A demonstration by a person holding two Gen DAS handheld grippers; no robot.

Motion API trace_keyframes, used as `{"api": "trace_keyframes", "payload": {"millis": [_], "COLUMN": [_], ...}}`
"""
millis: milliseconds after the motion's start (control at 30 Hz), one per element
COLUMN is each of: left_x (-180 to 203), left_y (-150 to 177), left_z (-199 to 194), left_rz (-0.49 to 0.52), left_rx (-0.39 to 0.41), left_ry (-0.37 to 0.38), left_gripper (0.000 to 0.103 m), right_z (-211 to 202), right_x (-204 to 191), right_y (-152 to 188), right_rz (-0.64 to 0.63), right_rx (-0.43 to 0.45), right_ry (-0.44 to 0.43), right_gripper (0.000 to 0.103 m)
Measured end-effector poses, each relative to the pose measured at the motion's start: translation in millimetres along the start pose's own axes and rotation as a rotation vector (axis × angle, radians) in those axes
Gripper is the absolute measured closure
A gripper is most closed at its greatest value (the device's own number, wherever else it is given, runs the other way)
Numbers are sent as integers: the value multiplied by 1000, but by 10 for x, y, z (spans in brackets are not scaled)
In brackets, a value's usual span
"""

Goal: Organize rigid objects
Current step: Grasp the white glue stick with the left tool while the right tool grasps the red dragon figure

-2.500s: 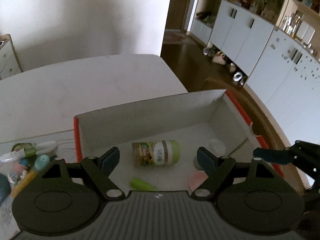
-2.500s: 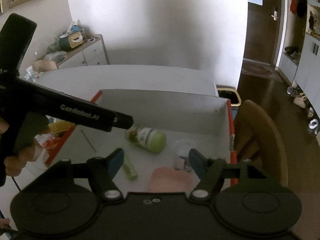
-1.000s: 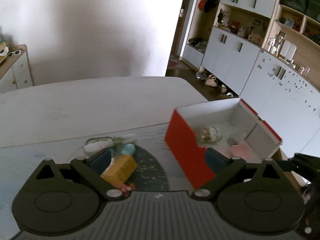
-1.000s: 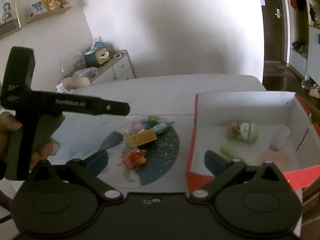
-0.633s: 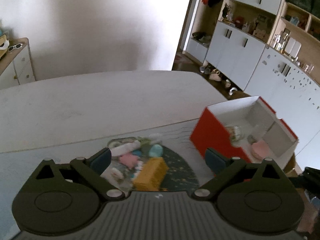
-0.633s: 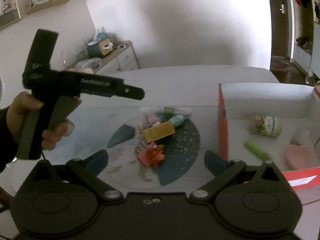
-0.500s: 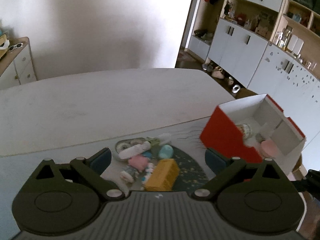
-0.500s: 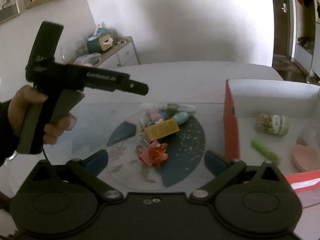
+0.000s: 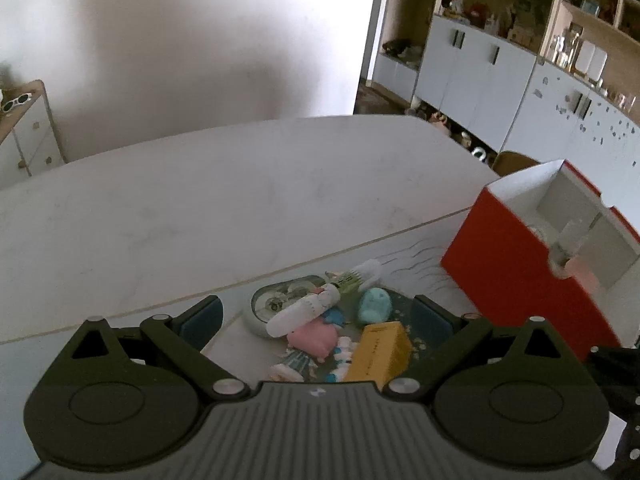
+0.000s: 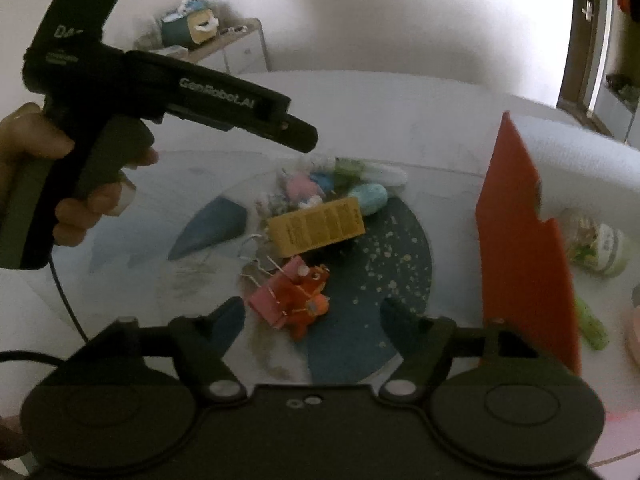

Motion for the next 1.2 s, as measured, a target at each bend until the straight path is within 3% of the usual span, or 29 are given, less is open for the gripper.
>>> {"api": "trace_keyframes", "payload": {"millis": [233,633,1033,1200], "left_x": [-70,-61,33,26], "left_y": [-22,-128,-47,-34], "left_z": [253,558,695,690], "left_rz": [22,115,197,190], "left_rx": [-30,-63,-106,-98], "left_ry": [23,86,132,134], "left_gripper": [3,4,61,73], "right_z": [186,421,446,420], "right_x": [22,143,105,89], "right_y": [-20,-6,-26,-27], "right_rz": [6,22,6,2], "right_rx": [-42,-76,-74,-67], "right_ry": [-64,-138,-166,-150], "right_gripper": [48,55,65,65]}}
Point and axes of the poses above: each gripper's, at about its wrist camera, not at the fingertips, and z roughly the way its jaws point, x to its right, y to its underside, the point moved 7 cm from there along z, roughly the way its jaws point, and after that the axes turned 2 degrees about -x, right-handed, at the moved point
